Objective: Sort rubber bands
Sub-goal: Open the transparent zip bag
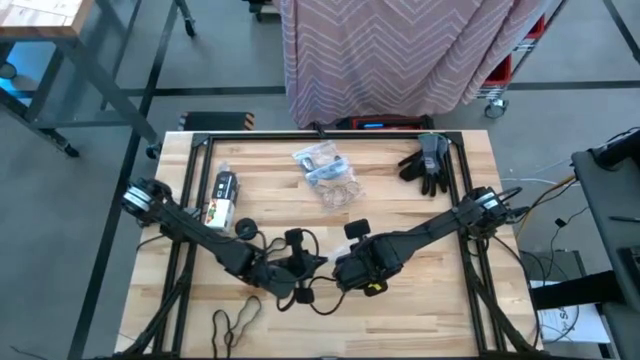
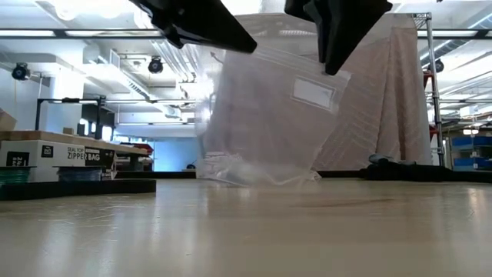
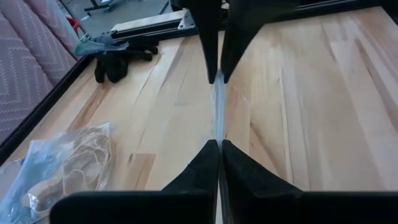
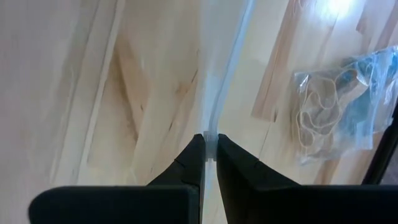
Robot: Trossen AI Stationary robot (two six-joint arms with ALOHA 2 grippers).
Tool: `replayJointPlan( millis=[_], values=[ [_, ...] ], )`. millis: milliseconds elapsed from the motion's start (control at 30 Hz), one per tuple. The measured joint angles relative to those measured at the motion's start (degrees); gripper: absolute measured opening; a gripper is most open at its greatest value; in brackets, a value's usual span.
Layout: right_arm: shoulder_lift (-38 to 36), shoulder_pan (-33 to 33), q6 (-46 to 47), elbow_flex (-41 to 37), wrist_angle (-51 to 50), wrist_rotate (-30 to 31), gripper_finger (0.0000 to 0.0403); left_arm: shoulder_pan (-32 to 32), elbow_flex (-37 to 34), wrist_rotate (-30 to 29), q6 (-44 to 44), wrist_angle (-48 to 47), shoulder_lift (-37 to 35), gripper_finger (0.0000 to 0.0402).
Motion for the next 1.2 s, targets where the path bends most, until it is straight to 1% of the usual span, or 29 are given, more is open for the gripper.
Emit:
replayJointPlan(
  millis=[333,667,767,867,933,1033,1133,1200],
  values=[
    [0.0,0.0,2.1,0.0,-2.5,0.2,0.0018,-0.5,0.0,0.2,-1.7,-4.2,-1.2,0.0000],
    [0.0,0.0,2.0,0.0,-3.1,0.1,0.0021,-1.2,0.0,0.4,-1.7,-5.1,-2.1,0.0000],
    [-0.1,0.0,2.4,0.0,-2.9,-0.2,0.0039,-1.3,0.0,0.4,-1.8,-5.6,-2.1,0.0000],
    [-1.0,0.0,3.6,-0.2,-2.6,0.5,0.0073,-1.5,0.0,0.6,-2.0,-6.1,-2.2,0.0000],
    [-2.4,0.1,5.2,-0.2,-2.8,2.3,0.0097,-1.6,0.0,0.6,-2.1,-6.6,-2.2,0.0000],
    [-5.8,0.4,7.3,-0.5,-2.0,3.2,0.0125,-1.9,0.0,0.6,-2.1,-6.5,-2.2,0.0000],
    [-9.6,2.0,9.3,-2.4,-1.2,7.2,0.0135,-2.0,0.0,0.6,-2.1,-6.4,-2.2,0.0000],
    [-12.3,3.4,10.9,-5.1,0.2,8.7,0.0135,-2.1,0.0,0.6,-2.1,-6.4,-2.2,0.0000]
  ],
)
